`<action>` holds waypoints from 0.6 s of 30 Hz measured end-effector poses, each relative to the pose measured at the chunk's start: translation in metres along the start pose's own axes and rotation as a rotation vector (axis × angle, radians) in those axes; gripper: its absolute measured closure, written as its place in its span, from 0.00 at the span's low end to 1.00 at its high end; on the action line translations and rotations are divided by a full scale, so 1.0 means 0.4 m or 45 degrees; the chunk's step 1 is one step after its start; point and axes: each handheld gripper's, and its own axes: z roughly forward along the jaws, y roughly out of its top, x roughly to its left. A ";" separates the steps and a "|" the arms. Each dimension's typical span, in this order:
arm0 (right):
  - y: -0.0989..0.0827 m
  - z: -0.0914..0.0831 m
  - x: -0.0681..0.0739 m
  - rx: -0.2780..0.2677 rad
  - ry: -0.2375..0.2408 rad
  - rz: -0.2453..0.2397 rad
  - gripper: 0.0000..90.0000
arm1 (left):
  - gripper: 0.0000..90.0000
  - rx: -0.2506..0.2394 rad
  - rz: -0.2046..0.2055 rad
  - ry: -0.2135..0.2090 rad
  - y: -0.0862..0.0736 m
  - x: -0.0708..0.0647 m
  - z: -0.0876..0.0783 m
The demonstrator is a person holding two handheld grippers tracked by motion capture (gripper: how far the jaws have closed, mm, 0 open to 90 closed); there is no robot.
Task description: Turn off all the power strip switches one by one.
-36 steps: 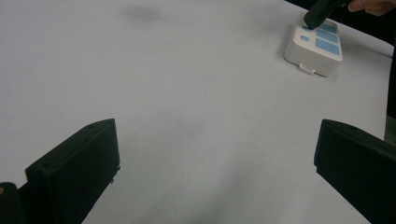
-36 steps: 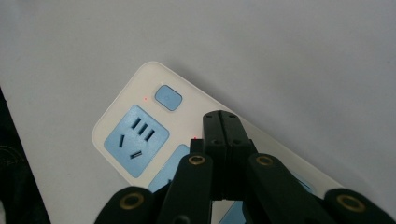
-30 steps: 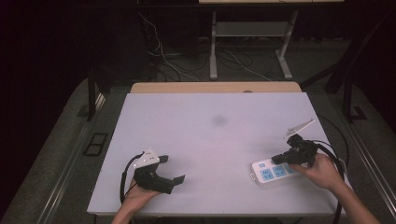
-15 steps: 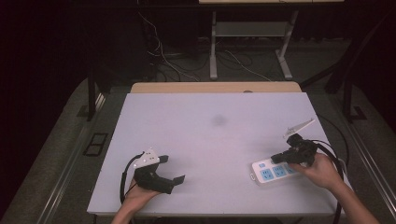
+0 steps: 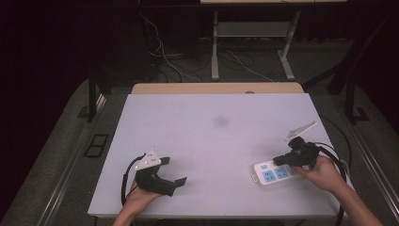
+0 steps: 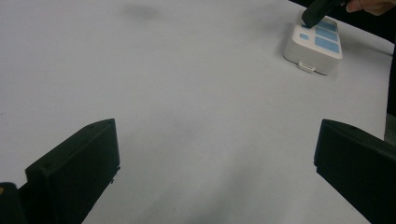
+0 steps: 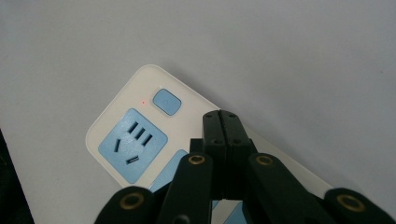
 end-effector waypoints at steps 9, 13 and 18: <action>0.016 0.014 0.015 0.016 -0.018 -0.028 1.00 | 0.00 -0.007 -0.006 0.002 0.000 -0.002 -0.003; 0.014 0.013 0.012 0.010 -0.009 -0.021 1.00 | 0.00 -0.008 -0.005 0.005 0.000 0.003 -0.005; 0.011 0.012 0.010 0.005 0.002 -0.012 1.00 | 0.00 -0.006 -0.002 0.004 0.000 0.001 -0.005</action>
